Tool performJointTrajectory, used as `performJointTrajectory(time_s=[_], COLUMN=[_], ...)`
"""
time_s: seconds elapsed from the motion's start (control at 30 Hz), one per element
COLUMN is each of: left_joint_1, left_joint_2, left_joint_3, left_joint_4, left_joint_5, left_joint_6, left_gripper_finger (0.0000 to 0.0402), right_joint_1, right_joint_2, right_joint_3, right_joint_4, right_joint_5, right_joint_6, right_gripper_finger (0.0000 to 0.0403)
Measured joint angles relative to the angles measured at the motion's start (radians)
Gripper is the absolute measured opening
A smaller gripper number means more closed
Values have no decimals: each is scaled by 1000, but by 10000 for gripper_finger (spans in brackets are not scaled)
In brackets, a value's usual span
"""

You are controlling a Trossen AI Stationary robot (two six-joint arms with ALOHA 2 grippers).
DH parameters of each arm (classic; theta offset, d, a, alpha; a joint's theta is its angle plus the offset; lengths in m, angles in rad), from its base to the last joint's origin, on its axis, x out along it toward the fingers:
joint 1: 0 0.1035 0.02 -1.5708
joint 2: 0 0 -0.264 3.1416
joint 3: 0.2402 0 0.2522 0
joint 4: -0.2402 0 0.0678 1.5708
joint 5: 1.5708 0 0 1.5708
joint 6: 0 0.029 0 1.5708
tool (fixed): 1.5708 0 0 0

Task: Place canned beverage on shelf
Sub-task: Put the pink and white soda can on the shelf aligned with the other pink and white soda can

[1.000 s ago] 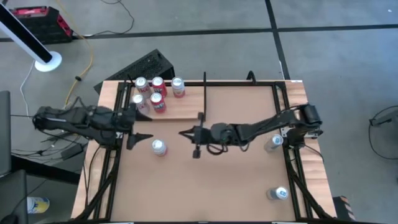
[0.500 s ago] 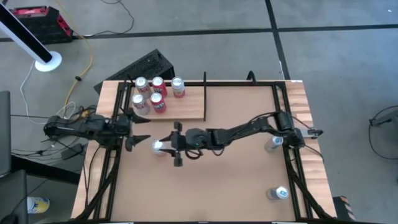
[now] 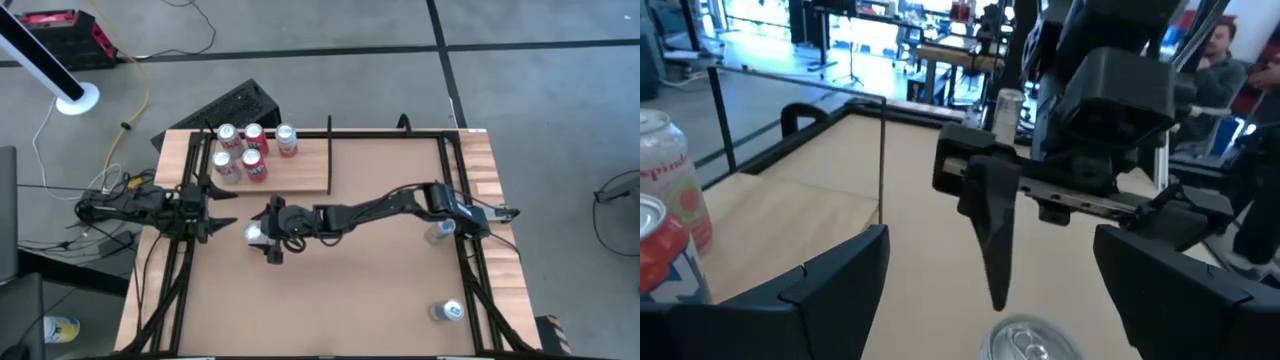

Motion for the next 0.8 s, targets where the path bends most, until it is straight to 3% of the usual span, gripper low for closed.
performJointTrajectory(time_s=[0.23, 0.43, 0.8], left_joint_1=[0, 0, 0], left_joint_2=[-1, -1, -1], left_joint_3=[0, 0, 0], left_joint_4=[-5, -5, -6], left_joint_5=[1, 2, 24], left_joint_6=[-9, -10, -15], left_gripper_finger=[336, 336, 336], right_joint_1=[-31, -47, -43], right_joint_2=[0, 34, 76], right_joint_3=[1, -2, 0], right_joint_4=[-13, 18, 44], right_joint_5=[-26, -118, -119], right_joint_6=[43, 65, 12], right_gripper_finger=[377, 377, 377])
